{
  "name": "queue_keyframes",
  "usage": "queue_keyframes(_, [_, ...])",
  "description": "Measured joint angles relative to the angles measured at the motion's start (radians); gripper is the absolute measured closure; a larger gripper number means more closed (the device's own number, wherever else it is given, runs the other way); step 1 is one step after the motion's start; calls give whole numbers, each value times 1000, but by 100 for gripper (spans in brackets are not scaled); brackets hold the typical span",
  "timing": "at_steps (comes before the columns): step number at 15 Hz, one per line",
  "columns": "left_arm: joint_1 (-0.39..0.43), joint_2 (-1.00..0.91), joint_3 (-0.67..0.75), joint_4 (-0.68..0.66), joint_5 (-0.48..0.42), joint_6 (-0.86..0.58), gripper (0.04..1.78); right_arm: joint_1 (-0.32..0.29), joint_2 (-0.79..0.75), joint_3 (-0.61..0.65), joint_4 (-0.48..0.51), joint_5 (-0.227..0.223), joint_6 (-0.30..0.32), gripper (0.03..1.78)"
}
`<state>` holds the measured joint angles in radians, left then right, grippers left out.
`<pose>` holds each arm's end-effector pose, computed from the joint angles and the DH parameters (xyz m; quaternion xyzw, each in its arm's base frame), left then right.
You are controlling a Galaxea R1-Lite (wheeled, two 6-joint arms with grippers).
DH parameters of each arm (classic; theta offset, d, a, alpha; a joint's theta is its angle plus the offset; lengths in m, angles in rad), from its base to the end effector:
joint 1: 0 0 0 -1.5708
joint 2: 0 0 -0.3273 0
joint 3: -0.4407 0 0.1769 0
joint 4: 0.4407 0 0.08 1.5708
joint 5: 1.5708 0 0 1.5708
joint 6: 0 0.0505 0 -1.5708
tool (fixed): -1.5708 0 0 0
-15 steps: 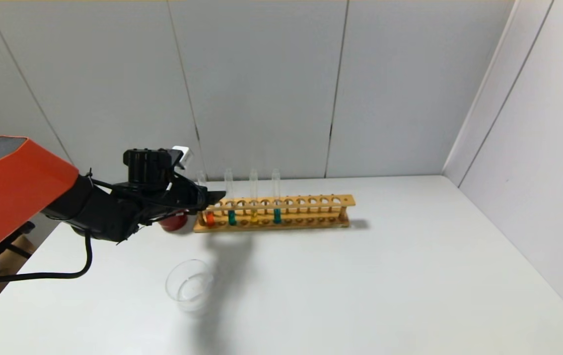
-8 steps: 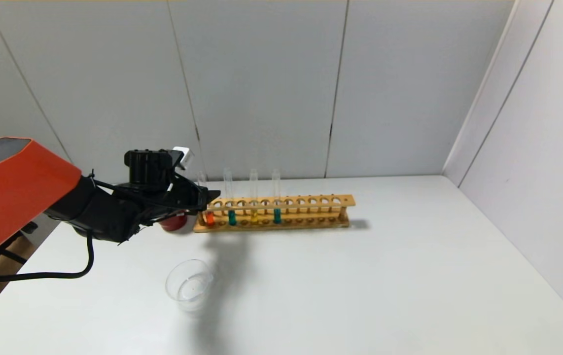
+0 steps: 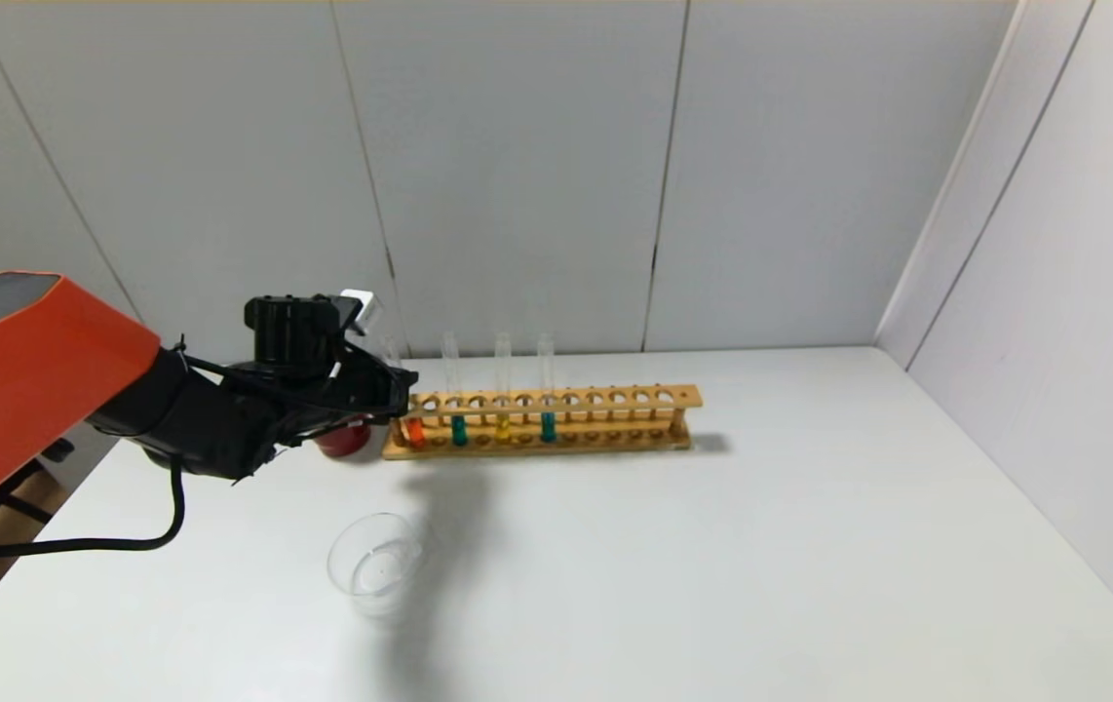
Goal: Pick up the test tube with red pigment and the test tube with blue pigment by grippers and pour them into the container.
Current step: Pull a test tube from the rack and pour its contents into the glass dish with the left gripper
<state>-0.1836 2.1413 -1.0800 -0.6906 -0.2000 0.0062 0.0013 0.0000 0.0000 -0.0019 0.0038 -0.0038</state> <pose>0.4321 -0.0904 0.1257 0.0015 0.1837 -0.1879 0.9648 -0.0368 0.0001 0.0757 -0.0019 -0.0010 0.0025 1.0000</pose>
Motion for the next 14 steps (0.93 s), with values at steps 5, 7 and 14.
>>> queue_keyframes(5, [-1,-6,-9,2,6,2,150,0,0,0,0,0,0,6])
queue_keyframes(7, [1,-31,-26,2,9,7,150,0,0,0,0,0,0,6])
queue_keyframes(14, [8,-194,-62,31,10,85,150,0,0,0,0,0,0,6])
